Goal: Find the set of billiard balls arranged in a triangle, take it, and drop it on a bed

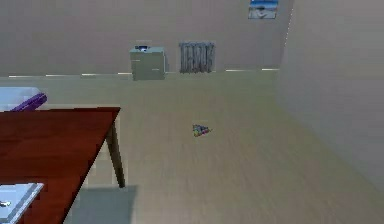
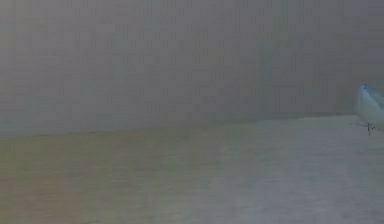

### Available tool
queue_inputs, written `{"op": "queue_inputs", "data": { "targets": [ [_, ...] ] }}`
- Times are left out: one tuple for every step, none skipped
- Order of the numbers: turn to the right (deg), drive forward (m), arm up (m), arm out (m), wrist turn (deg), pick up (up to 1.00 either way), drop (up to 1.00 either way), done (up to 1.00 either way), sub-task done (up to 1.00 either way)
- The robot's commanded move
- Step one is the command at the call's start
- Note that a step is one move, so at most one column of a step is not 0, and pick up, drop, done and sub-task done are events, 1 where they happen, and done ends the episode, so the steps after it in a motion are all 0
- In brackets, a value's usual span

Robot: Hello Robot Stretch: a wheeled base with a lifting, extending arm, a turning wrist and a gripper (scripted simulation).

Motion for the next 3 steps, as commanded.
{"op": "queue_inputs", "data": {
  "targets": [
    [0.0, 1.0, 0.0, 0.0, 0.0, 0.0, 0.0, 0.0, 0.0],
    [0.0, 0.4, 0.0, 0.0, 0.0, 0.0, 0.0, 0.0, 0.0],
    [-45.0, 0.0, 0.0, 0.0, 0.0, 0.0, 0.0, 0.0, 0.0]
  ]
}}
